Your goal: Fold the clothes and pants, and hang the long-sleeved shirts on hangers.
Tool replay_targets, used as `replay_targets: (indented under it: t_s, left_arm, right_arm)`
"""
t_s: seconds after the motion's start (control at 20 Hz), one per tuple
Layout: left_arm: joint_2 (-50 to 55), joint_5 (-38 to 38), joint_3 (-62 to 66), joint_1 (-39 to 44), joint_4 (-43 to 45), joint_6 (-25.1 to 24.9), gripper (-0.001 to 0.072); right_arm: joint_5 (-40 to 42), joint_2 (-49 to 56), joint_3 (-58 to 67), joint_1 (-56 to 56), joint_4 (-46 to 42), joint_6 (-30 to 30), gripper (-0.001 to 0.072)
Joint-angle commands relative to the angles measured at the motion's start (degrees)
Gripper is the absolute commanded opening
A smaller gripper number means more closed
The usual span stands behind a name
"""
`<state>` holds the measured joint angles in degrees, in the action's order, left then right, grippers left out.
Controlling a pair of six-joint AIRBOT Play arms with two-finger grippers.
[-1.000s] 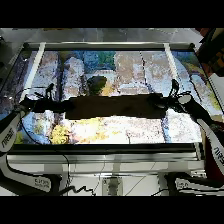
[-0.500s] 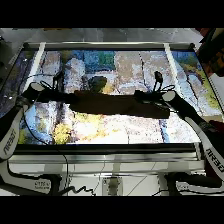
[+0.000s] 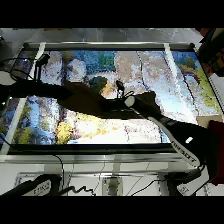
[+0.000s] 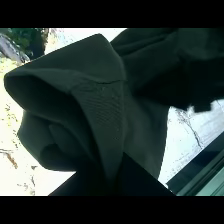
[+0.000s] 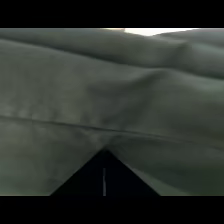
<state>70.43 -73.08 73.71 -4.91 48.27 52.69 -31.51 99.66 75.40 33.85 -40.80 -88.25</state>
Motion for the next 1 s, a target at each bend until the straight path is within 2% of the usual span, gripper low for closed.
replay_targets:
  t_s: [0.0,0.2,0.35,0.5,0.6,0.85,0.9,0.95]
  left_arm:
    - [-5.7,-1.6,0.0,-1.9,0.2,0.0,0.0013]
    - [-6.8,-1.6,-0.1,-1.7,-0.7,0.0,0.0014]
    - [-4.9,-0.9,-0.2,2.7,-4.4,4.0,0.0013]
    - [-0.7,5.6,-0.2,12.2,-7.3,7.0,0.0013]
    - [3.6,15.8,-0.2,21.5,-11.1,10.2,0.0013]
    - [17.2,52.4,0.2,44.2,-17.7,10.1,0.0016]
    - [19.5,58.3,0.3,47.2,-18.0,10.1,0.0124]
    - [20.9,61.7,0.3,49.2,-18.0,10.1,0.0488]
  right_arm:
    - [1.4,4.3,5.5,7.4,2.9,-2.1,0.0015]
    - [-0.5,3.8,8.0,8.9,2.2,-2.3,0.0016]
    - [-7.8,-0.5,8.3,2.8,-6.2,-2.3,0.0016]
    - [-19.0,-6.8,8.3,-7.5,-16.5,-2.3,0.0016]
    - [-25.1,-11.5,8.3,-15.6,-22.3,-2.3,0.0016]
    - [-33.6,-19.9,8.2,-32.7,-27.3,-2.1,0.0016]
    - [-33.8,-20.5,8.2,-35.1,-28.3,-2.1,0.0017]
    - [-33.5,-20.7,8.2,-37.7,-29.5,-2.1,0.0061]
